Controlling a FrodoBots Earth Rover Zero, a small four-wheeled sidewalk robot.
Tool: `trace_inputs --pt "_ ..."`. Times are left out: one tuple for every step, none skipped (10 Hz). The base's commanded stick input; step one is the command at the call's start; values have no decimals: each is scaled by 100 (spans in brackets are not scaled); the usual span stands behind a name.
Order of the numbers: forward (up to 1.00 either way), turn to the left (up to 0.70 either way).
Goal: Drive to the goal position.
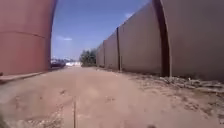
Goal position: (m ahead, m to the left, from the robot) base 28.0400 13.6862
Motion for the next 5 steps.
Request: trace_inputs --pt "100 0" --pt "100 0" --pt "100 0" --pt "100 0" --pt "100 0"
